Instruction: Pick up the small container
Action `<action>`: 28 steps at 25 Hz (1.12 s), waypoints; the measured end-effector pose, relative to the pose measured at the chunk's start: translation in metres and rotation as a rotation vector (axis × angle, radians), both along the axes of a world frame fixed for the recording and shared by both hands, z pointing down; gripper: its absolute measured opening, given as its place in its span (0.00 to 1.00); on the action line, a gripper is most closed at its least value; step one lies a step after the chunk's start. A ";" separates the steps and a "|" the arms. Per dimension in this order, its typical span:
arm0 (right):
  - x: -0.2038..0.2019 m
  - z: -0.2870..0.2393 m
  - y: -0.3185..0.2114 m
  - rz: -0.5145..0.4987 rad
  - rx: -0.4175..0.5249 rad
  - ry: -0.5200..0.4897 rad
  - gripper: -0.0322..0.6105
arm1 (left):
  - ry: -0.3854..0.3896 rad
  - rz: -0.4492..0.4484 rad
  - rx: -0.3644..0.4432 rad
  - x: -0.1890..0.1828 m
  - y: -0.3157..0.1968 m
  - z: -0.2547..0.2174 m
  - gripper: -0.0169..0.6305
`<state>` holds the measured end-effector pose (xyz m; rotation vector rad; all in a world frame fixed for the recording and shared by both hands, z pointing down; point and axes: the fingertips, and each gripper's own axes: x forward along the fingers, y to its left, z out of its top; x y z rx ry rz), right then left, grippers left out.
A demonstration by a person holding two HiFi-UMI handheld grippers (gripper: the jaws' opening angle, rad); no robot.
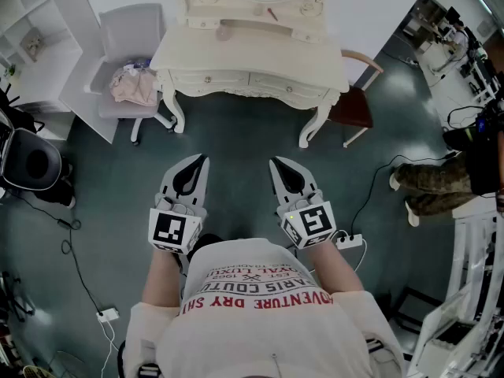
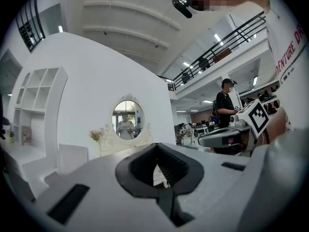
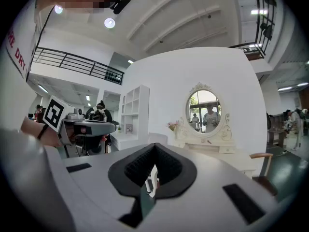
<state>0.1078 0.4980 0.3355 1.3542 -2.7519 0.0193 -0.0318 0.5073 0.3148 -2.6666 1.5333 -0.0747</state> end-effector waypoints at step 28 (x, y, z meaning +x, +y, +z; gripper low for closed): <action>0.002 0.023 -0.086 0.068 -0.046 -0.023 0.05 | -0.027 -0.020 -0.046 -0.013 -0.093 0.015 0.04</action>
